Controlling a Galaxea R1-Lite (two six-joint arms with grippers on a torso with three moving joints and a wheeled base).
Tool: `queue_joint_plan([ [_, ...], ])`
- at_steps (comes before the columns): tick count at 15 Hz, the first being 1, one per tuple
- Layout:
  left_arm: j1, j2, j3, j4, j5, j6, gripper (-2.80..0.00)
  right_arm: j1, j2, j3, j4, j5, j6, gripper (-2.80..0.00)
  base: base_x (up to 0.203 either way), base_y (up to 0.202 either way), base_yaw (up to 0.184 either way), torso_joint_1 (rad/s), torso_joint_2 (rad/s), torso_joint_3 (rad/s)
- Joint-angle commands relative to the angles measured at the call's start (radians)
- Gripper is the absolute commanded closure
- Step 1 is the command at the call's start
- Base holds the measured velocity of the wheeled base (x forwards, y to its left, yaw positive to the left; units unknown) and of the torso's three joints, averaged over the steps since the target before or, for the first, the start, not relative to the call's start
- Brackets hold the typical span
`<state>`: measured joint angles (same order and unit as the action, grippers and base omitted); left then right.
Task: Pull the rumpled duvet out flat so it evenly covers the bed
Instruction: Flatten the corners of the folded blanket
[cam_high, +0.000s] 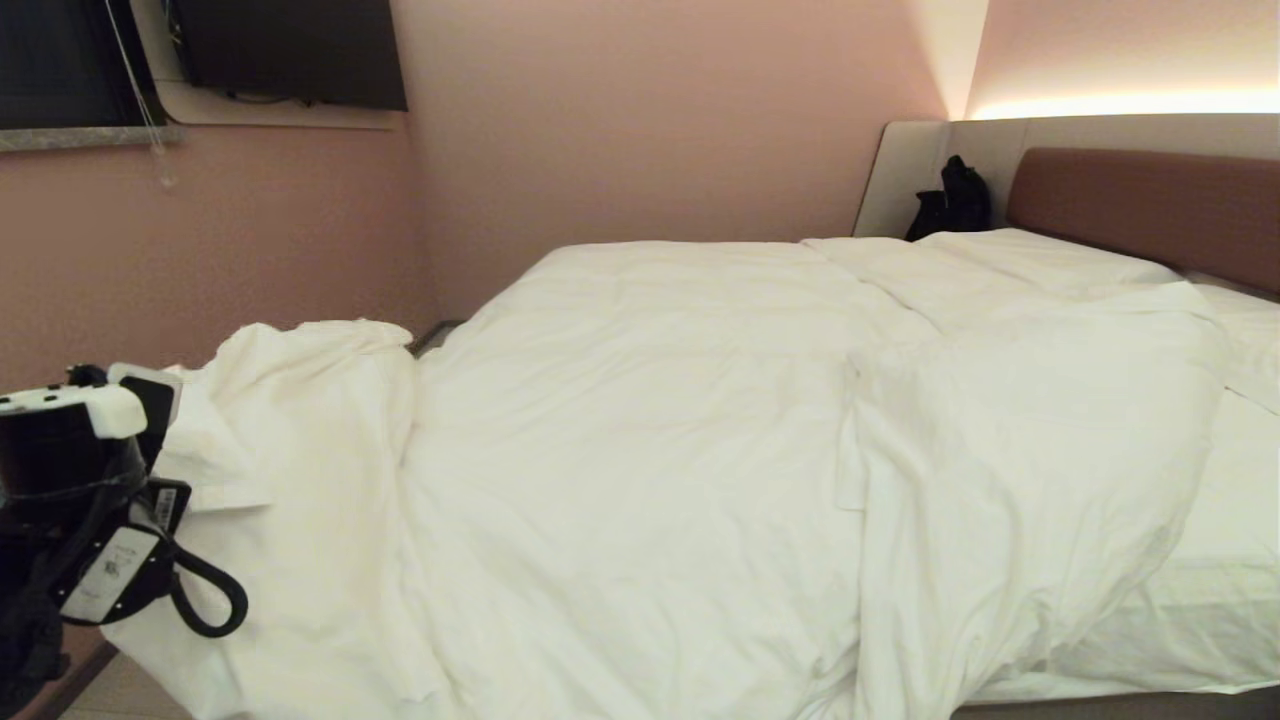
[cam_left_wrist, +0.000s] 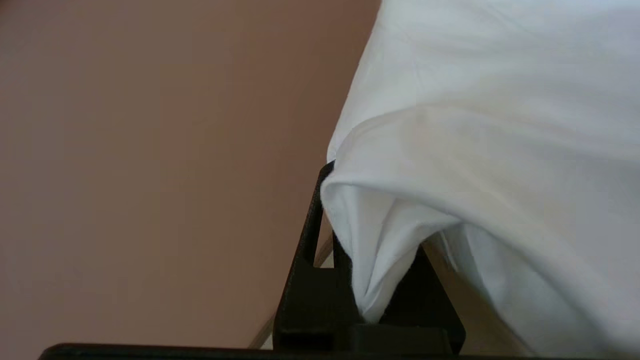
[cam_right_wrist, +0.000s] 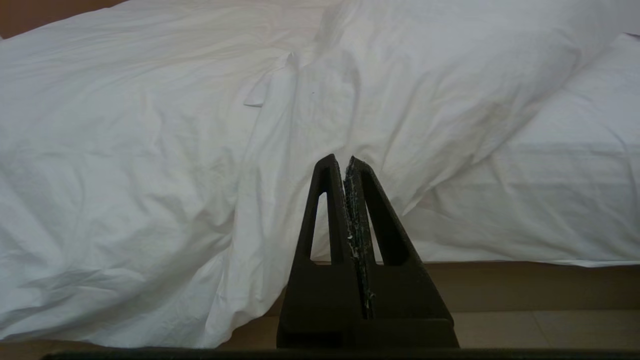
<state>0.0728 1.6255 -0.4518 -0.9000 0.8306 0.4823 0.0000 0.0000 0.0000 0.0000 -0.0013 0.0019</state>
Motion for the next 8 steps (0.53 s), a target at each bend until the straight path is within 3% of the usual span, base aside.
queue_joint_plan([
  [1, 0.051, -0.028, 0.069, -0.005, 0.005, 0.001, 0.0, 0.0, 0.0, 0.0, 0.0, 0.0, 0.0, 0.0, 0.0, 0.0, 0.0, 0.0, 0.0, 0.0],
  [4, 0.114, -0.077, 0.121, -0.005, 0.005, 0.001, 0.0, 0.0, 0.0, 0.0, 0.0, 0.0, 0.001, 0.0, 0.0, 0.0, 0.0, 0.0, 0.0, 0.0],
  [8, 0.127, -0.131, 0.205, -0.005, 0.004, 0.001, 0.0, 0.0, 0.0, 0.0, 0.0, 0.0, 0.001, 0.0, 0.0, 0.0, 0.0, 0.0, 0.0, 0.0],
])
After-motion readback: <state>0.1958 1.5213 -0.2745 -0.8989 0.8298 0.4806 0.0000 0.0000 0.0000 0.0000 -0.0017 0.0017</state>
